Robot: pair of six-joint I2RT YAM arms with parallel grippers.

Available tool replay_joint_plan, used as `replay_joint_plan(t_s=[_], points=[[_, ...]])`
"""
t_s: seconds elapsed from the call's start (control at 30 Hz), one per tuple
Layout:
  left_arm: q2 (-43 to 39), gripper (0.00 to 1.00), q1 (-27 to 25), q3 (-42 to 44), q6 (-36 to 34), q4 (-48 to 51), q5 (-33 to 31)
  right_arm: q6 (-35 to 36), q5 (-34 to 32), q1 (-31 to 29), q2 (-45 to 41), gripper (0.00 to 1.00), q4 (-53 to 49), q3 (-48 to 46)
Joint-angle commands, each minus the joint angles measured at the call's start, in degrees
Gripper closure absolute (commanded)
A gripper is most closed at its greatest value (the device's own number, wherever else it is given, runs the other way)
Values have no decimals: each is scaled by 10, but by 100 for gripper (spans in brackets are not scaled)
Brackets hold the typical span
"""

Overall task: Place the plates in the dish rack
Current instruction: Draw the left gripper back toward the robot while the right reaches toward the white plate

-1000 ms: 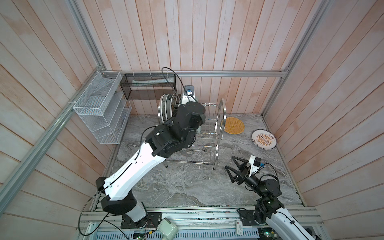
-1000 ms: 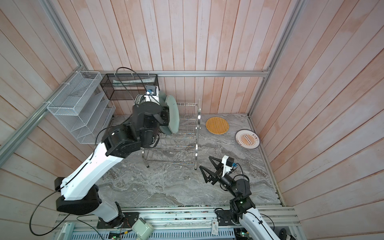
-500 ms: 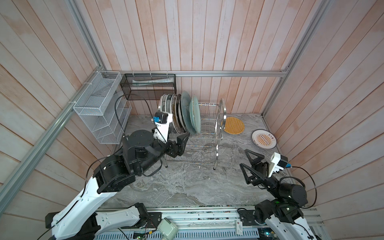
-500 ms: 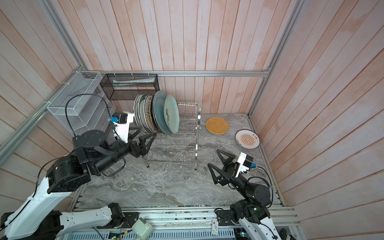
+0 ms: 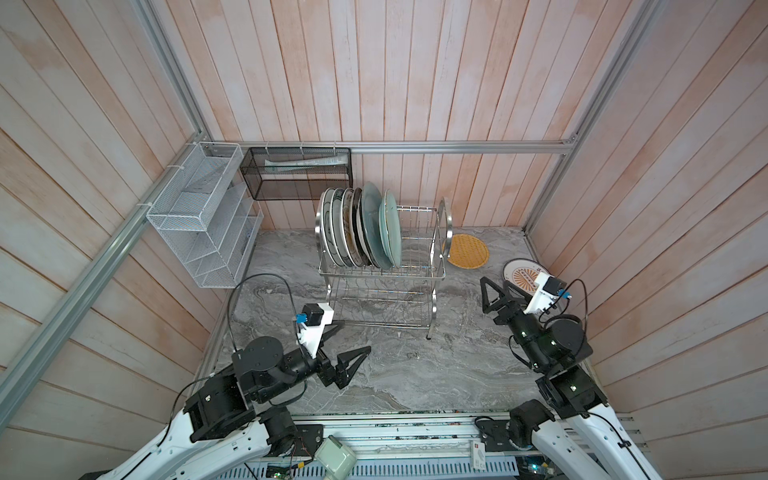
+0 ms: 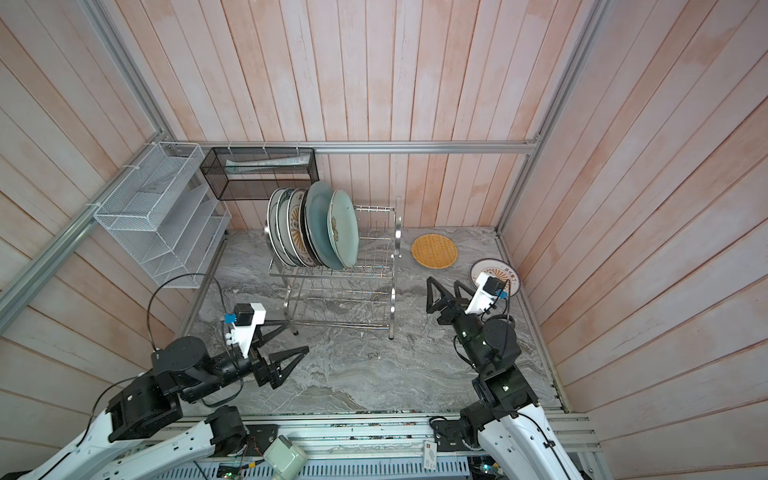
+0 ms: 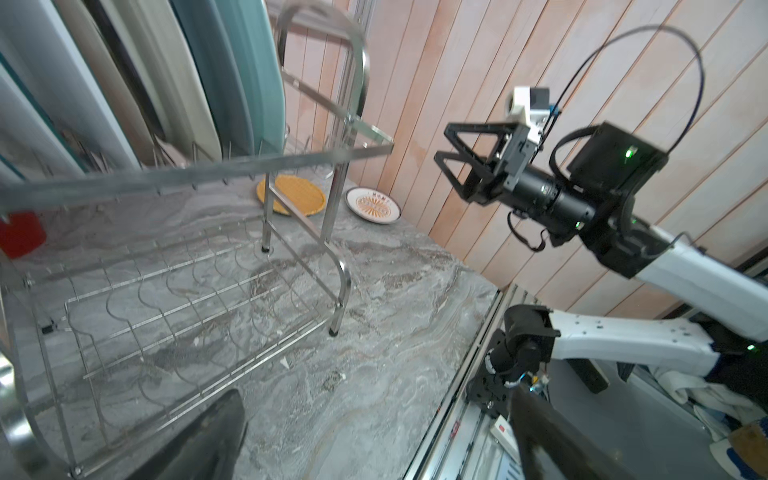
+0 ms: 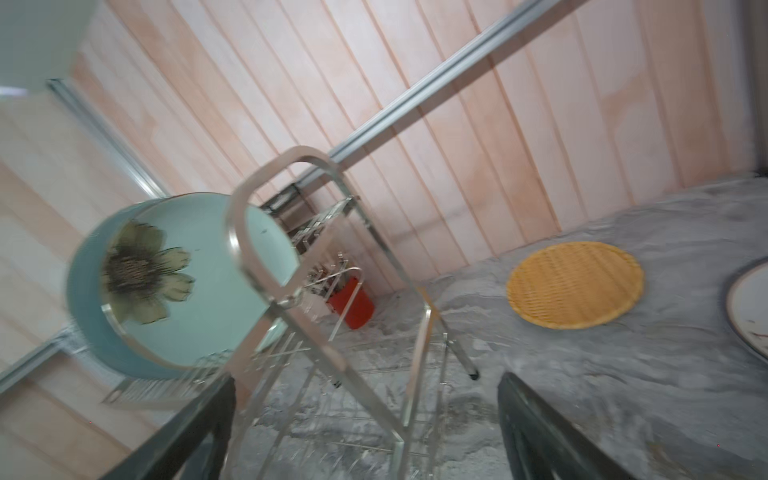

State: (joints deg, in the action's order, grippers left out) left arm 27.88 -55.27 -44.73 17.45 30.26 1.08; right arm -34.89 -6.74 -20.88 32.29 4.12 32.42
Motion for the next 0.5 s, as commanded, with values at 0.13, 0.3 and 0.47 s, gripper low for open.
replay_joint_plan(t_s=[0.13,0.3,0.47], points=[[-11,0,1,21,50,11,-45,-148,166,307,183,2,54,-28],[-57,0,1,41,88,38,-111,-172,169,397,315,2,131,-35],[-110,0,1,41,96,56,-174,-197,150,432,429,2,152,1]])
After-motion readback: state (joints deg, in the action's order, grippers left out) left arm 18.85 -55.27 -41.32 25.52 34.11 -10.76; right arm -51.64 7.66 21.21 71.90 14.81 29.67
